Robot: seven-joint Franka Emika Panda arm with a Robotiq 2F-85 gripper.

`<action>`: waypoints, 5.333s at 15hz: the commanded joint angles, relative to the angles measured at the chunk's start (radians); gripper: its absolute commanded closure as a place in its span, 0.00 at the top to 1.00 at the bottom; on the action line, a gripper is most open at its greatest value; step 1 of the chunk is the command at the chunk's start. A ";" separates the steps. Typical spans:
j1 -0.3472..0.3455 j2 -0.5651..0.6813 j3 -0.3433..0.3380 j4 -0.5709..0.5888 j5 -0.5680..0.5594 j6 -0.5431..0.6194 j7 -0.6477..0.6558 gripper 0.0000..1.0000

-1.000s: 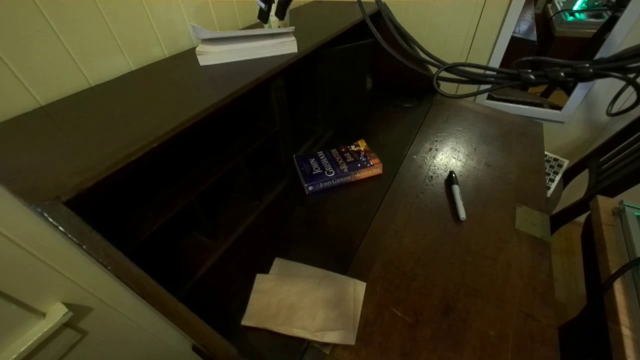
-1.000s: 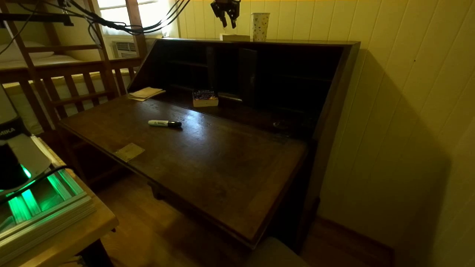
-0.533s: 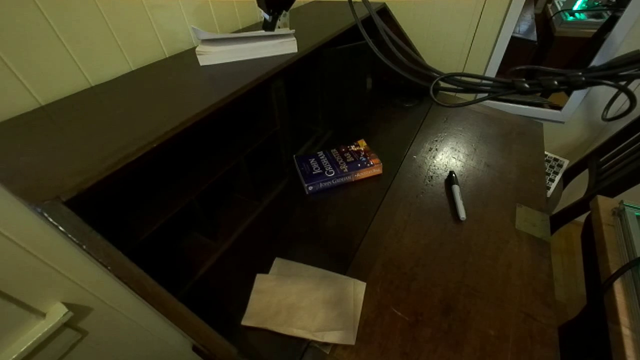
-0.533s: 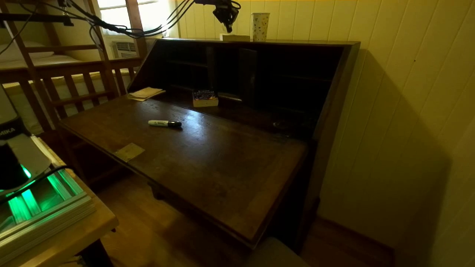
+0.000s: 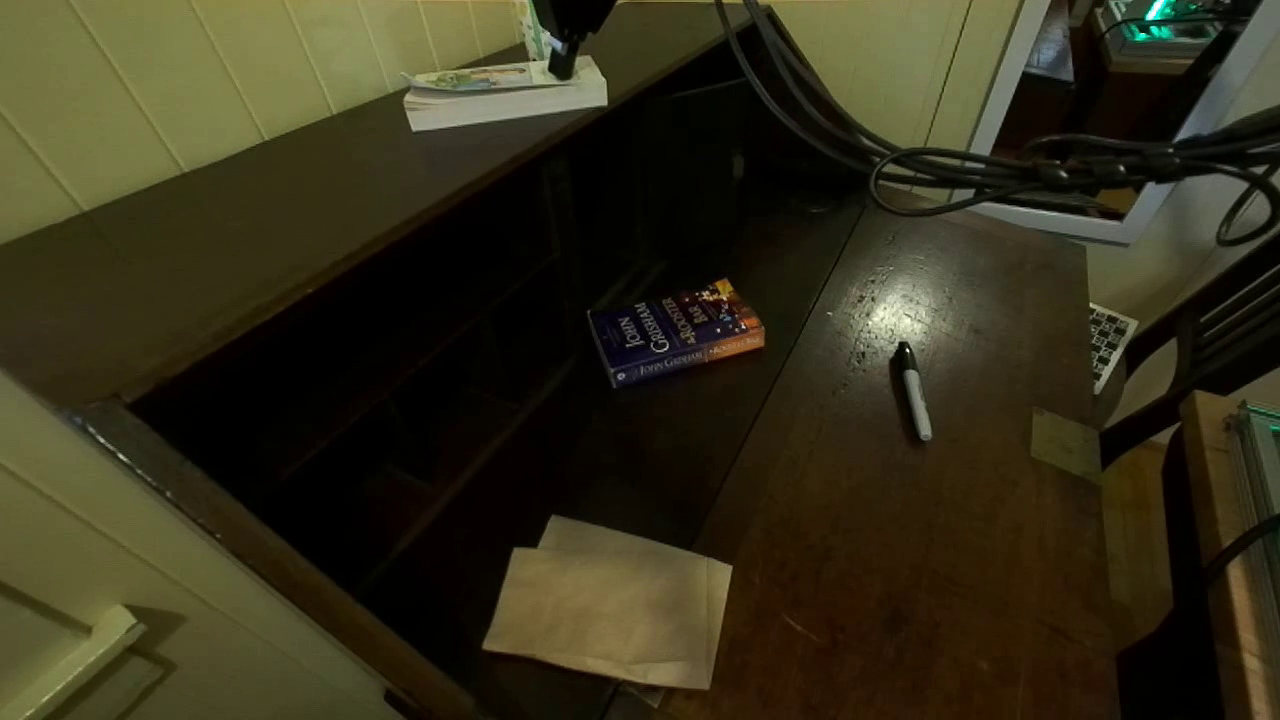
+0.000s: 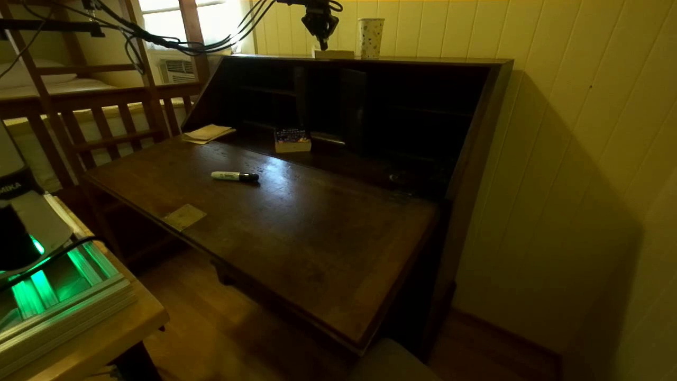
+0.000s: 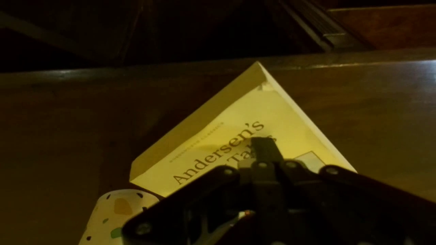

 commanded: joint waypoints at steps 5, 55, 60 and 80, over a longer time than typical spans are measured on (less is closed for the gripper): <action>-0.003 -0.021 -0.015 0.002 -0.015 -0.150 -0.032 0.00; -0.030 -0.210 -0.083 -0.217 0.164 0.008 0.284 1.00; -0.026 -0.208 -0.084 -0.214 0.162 0.008 0.284 1.00; -0.158 -0.263 -0.094 -0.408 0.758 -0.016 0.018 1.00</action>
